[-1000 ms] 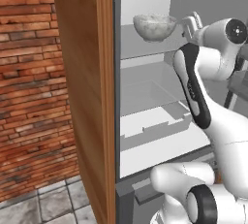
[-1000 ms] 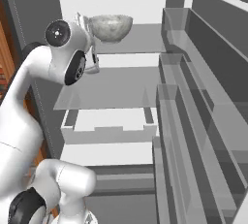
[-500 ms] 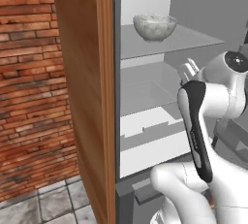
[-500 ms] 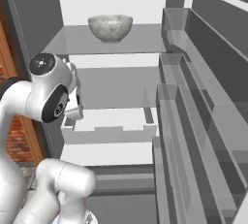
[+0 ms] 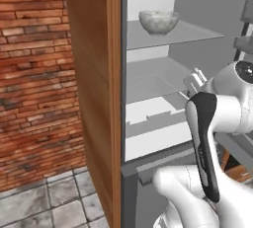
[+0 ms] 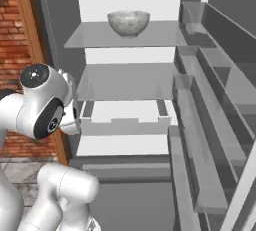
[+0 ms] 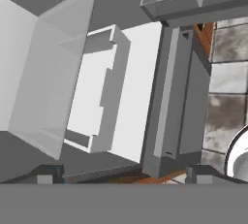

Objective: Place the bowl with the lemon wedge and mushroom on the second highest shelf of the fridge. Place the bowl with the steak and chicken drumstick on the top shelf of the fridge.

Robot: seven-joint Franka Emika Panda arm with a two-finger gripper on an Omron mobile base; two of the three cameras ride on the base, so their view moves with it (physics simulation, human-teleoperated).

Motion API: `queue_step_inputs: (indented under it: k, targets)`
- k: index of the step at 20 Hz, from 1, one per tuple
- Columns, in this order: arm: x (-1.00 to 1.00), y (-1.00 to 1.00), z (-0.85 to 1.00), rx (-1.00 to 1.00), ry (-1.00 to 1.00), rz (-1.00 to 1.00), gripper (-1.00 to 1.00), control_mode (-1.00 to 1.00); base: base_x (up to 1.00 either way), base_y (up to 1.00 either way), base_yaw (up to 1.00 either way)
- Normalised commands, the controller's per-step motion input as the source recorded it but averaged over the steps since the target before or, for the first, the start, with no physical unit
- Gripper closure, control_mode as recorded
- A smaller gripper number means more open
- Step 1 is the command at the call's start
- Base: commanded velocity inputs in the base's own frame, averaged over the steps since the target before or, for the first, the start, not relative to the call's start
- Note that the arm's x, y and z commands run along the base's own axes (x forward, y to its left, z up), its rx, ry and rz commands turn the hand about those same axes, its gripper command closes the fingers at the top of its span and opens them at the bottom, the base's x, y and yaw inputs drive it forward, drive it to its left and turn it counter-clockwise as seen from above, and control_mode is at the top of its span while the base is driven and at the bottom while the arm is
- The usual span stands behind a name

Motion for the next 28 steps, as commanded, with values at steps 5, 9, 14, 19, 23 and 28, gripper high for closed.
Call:
queue_step_inputs:
  k: [5, 9, 14, 19, 23, 28]
  targets:
    - [0.00, 0.00, 0.00, 0.00, 0.00, 0.00, -1.00, 1.00, -0.47, 0.88, 0.81]
    - [0.00, 0.00, 0.00, 0.00, 0.00, 0.00, -1.00, 1.00, -0.14, 0.49, 0.98]
    - [0.00, 0.00, 0.00, 0.00, 0.00, 0.00, -1.00, 1.00, -0.04, 0.29, 1.00]
    - [0.00, 0.00, 0.00, 0.00, 0.00, 0.00, -1.00, 1.00, 0.00, 0.18, 1.00]
    - [0.00, 0.00, 0.00, 0.00, 0.00, 0.00, -1.00, 1.00, 0.00, 0.16, 1.00]
    - [0.00, 0.00, 0.00, 0.00, 0.00, 0.00, -1.00, 1.00, 0.27, 0.20, 0.87]
